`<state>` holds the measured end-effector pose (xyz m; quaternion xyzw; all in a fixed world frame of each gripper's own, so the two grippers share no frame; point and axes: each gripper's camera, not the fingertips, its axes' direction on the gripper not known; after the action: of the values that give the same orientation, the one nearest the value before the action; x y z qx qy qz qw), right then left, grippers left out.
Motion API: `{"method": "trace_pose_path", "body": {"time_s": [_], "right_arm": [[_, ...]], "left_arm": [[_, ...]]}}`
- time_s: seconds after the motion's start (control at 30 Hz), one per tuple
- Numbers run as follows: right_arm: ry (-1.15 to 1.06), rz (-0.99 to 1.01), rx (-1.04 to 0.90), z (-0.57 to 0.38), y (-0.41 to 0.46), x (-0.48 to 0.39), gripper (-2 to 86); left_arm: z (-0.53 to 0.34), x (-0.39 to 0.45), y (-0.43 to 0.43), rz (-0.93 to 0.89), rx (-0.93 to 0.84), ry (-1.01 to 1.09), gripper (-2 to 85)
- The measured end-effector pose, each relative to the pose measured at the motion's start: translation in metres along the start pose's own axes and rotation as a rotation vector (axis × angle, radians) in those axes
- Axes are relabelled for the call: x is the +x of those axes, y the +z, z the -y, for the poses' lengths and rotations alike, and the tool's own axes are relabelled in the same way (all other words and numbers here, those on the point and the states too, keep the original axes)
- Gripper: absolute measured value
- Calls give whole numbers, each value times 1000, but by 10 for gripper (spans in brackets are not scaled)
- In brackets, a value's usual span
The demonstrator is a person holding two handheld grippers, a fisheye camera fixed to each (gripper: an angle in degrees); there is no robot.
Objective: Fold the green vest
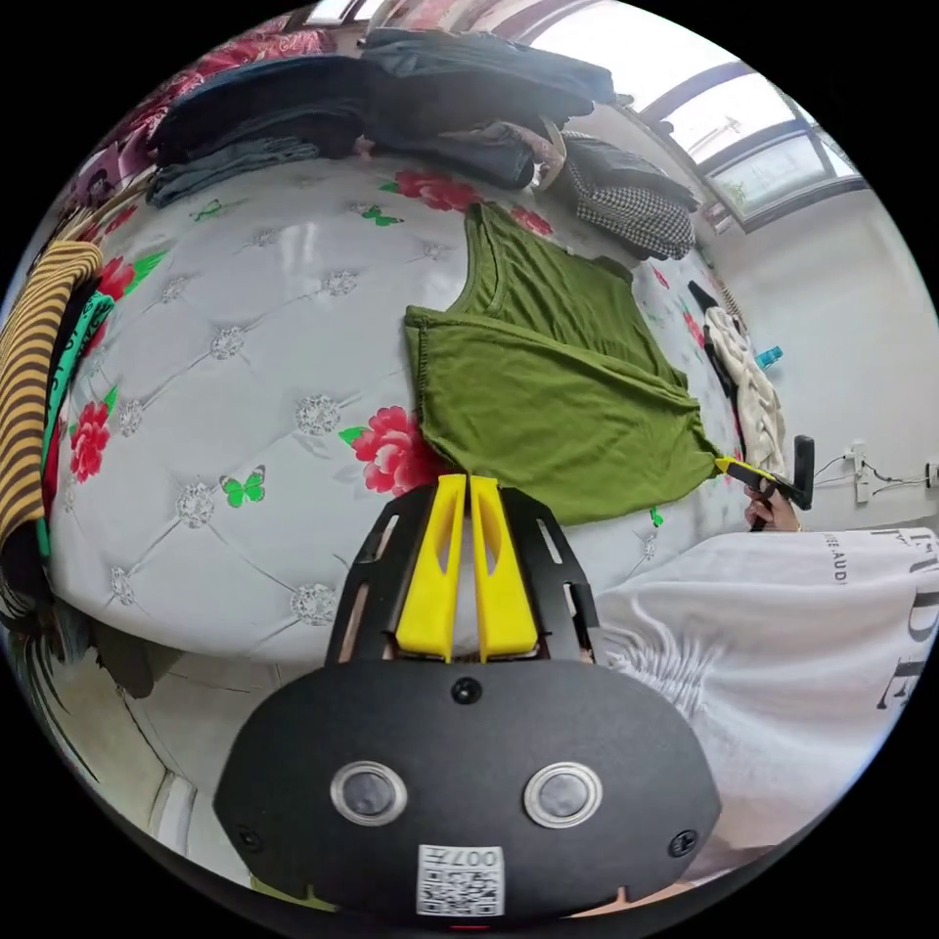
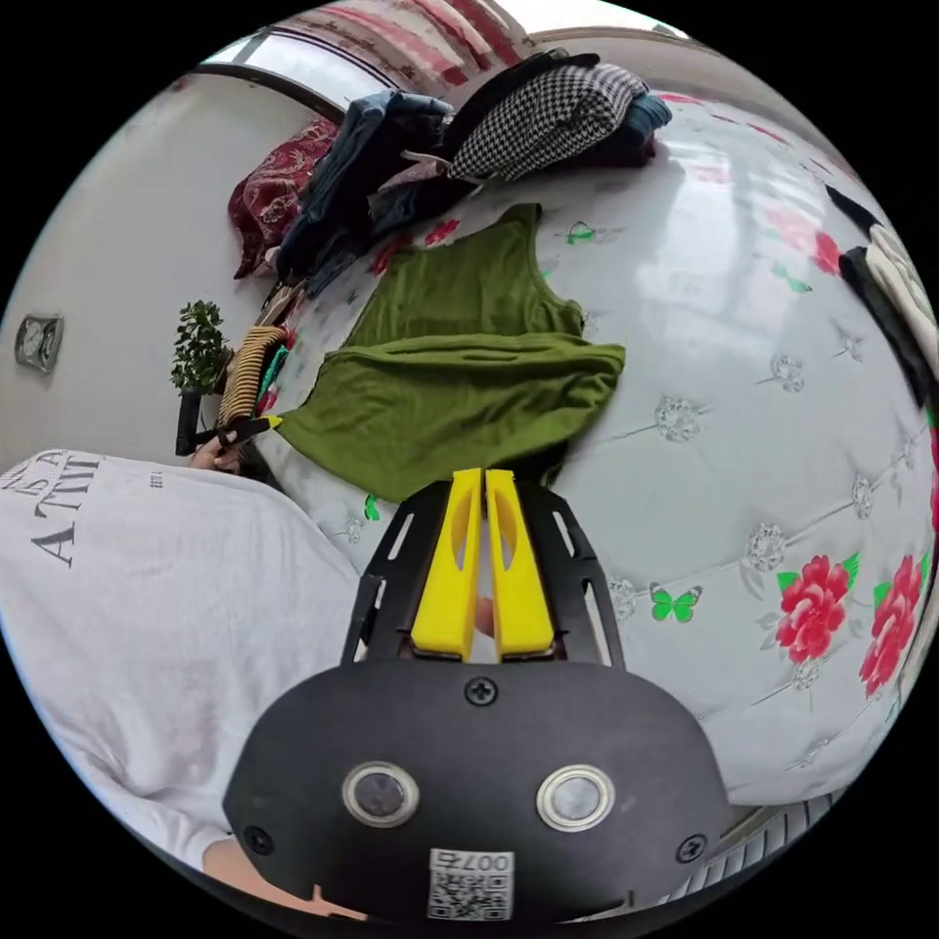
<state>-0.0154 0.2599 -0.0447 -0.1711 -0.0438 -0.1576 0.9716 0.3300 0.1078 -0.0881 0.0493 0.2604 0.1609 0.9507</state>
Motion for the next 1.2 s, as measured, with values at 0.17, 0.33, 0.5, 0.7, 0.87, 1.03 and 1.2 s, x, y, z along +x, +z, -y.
{"method": "trace_pose_path", "body": {"time_s": [0.17,0.33,0.5,0.7,0.87,1.03,1.2], "right_arm": [[-79,165,210,-12,-115,-6,-3],[-162,215,353,-26,-184,-19,-3],[-78,154,209,27,-169,13,-3],[-142,153,420,84,-211,-16,-2],[-271,180,562,72,-270,-48,-2],[-362,178,541,29,-275,-50,-2],[-328,140,369,-14,-228,-27,-3]], "left_arm": [[-18,8,-99,-191,190,62,-10],[-42,12,-184,-303,355,131,-10],[7,-28,-174,-376,322,60,-10],[88,-13,-239,-429,481,87,-10],[86,15,-316,-388,607,205,-10],[30,17,-335,-390,655,270,-10],[-26,0,-290,-315,543,246,-10]]}}
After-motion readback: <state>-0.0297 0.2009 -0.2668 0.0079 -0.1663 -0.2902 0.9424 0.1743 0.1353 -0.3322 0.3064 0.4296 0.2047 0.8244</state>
